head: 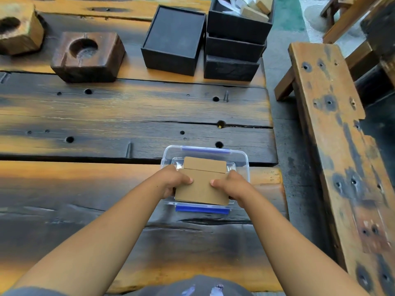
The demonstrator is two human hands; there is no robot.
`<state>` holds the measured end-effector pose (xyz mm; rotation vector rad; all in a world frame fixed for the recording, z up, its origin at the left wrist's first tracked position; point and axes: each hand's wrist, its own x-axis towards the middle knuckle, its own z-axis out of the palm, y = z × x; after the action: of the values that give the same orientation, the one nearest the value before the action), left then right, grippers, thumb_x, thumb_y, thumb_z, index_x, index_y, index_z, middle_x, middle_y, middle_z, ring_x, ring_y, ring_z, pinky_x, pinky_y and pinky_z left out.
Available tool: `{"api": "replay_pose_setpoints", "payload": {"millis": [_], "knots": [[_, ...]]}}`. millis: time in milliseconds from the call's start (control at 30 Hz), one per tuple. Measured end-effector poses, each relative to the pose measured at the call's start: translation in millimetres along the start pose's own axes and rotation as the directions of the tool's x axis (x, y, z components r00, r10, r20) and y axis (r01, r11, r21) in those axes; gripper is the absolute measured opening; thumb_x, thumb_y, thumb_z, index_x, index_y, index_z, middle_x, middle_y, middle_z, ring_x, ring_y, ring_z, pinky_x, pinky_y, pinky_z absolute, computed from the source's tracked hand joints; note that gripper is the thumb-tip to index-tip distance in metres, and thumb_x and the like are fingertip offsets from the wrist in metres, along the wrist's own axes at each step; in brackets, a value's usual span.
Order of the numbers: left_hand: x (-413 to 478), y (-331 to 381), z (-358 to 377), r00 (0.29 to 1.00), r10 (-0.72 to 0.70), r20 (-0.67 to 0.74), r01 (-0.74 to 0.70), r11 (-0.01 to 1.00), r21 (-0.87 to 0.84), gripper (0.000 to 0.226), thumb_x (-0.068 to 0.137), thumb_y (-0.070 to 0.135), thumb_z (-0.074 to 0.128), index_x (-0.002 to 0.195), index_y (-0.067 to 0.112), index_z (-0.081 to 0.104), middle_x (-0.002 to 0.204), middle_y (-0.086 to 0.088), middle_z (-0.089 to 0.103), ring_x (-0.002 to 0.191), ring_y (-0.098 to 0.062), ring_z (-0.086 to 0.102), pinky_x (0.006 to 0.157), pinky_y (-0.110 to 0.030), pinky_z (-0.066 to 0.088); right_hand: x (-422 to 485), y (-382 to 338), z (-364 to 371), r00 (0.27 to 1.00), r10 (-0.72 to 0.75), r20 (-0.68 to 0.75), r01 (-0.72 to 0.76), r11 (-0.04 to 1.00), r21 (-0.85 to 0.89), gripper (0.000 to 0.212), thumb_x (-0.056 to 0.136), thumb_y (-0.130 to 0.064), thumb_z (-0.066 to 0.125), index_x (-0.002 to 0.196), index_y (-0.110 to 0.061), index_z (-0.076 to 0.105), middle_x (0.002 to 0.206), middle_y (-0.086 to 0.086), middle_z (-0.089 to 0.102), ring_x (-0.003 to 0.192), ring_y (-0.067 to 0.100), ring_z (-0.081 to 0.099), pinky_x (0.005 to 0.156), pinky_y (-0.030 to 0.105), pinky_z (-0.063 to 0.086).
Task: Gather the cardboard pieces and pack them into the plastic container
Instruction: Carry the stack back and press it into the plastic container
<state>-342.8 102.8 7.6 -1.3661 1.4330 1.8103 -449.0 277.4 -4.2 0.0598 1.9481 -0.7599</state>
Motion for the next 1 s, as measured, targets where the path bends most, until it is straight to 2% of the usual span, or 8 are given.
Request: {"api": "replay_pose_setpoints", "payload": {"millis": [100,233,300,467,600,733,800,1000], "knots": [[-2,-5,2,1.0,-0.016,0.008,0.016,0.995,-0.096,0.042,0.084,-0.006,0.066,0.124,-0.001,0.055,0.117,-0.02,0.067,0.105,-0.035,0.065,0.086,-0.049,0.055,0,5,7,0.997,0.022,-0.08,-0.015,0.996,0.091,0.061,0.074,-0.037,0.079,0.12,-0.013,0.047,0.116,0.007,0.063,0.098,0.023,0.063,0.085,0.04,0.054],[-4,-9,6,0.999,-0.021,0.025,0.024,0.991,-0.128,0.039,0.085,-0.006,0.064,0.123,-0.003,0.055,0.115,-0.021,0.069,0.105,-0.035,0.067,0.088,-0.048,0.056,-5,7,11,0.998,0.027,-0.058,-0.011,0.969,0.249,0.061,0.071,-0.038,0.082,0.115,-0.015,0.048,0.102,0.001,0.064,0.083,0.015,0.064,0.056,0.029,0.051],[-4,-11,7,0.999,-0.026,0.046,0.03,0.994,-0.107,0.036,0.086,-0.003,0.064,0.121,-0.001,0.058,0.113,-0.019,0.07,0.104,-0.033,0.067,0.084,-0.044,0.056,-8,8,9,0.999,0.031,-0.039,-0.017,0.949,0.315,0.06,0.071,-0.039,0.082,0.114,-0.015,0.048,0.1,0.001,0.064,0.083,0.016,0.065,0.052,0.028,0.05],[-3,-14,4,1.0,-0.024,0.01,0.023,0.997,0.076,0.026,0.087,-0.003,0.055,0.112,0.003,0.055,0.115,-0.016,0.065,0.091,-0.027,0.062,0.062,-0.031,0.047,-8,12,3,1.0,-0.007,-0.004,0.008,0.971,0.241,0.05,0.079,-0.032,0.075,0.117,-0.015,0.048,0.118,0.005,0.063,0.094,0.018,0.064,0.072,0.033,0.051],[-6,5,-6,1.0,-0.01,-0.006,0.011,0.953,0.304,0.035,0.083,0.008,0.064,0.113,0.017,0.048,0.101,-0.014,0.06,0.073,-0.025,0.052,0.062,-0.031,0.042,-11,2,-7,0.995,-0.101,-0.012,0.102,0.993,0.062,0.067,0.082,-0.036,0.07,0.14,-0.022,0.041,0.136,0.002,0.057,0.107,0.019,0.061,0.091,0.033,0.049],[-5,24,-8,0.998,0.069,0.004,-0.057,0.778,0.626,0.045,0.079,0.031,0.074,0.118,0.014,0.059,0.114,-0.006,0.064,0.1,-0.026,0.06,0.081,-0.039,0.05,-12,-11,-12,0.984,-0.179,-0.004,0.165,0.917,-0.363,0.05,0.08,-0.049,0.065,0.117,-0.016,0.062,0.117,0.005,0.067,0.103,0.022,0.064,0.091,0.038,0.053],[-3,25,-4,0.999,0.052,0.002,-0.037,0.687,0.725,0.055,0.075,0.038,0.077,0.119,0.012,0.059,0.117,-0.008,0.067,0.102,-0.027,0.063,0.082,-0.036,0.052,-11,-12,-10,0.989,-0.15,0.016,0.145,0.911,-0.385,0.051,0.079,-0.051,0.066,0.115,-0.014,0.062,0.114,0.005,0.067,0.101,0.023,0.064,0.091,0.039,0.053],[1,27,0,1.0,0.02,0.008,-0.017,0.513,0.858,0.074,0.071,0.058,0.076,0.125,0.011,0.055,0.114,-0.007,0.067,0.074,-0.017,0.059,0.077,-0.032,0.048,-4,-14,-15,0.991,-0.11,0.081,0.131,0.932,-0.338,0.051,0.079,-0.046,0.072,0.117,-0.013,0.062,0.115,0.006,0.067,0.101,0.022,0.065,0.087,0.036,0.054]]}}
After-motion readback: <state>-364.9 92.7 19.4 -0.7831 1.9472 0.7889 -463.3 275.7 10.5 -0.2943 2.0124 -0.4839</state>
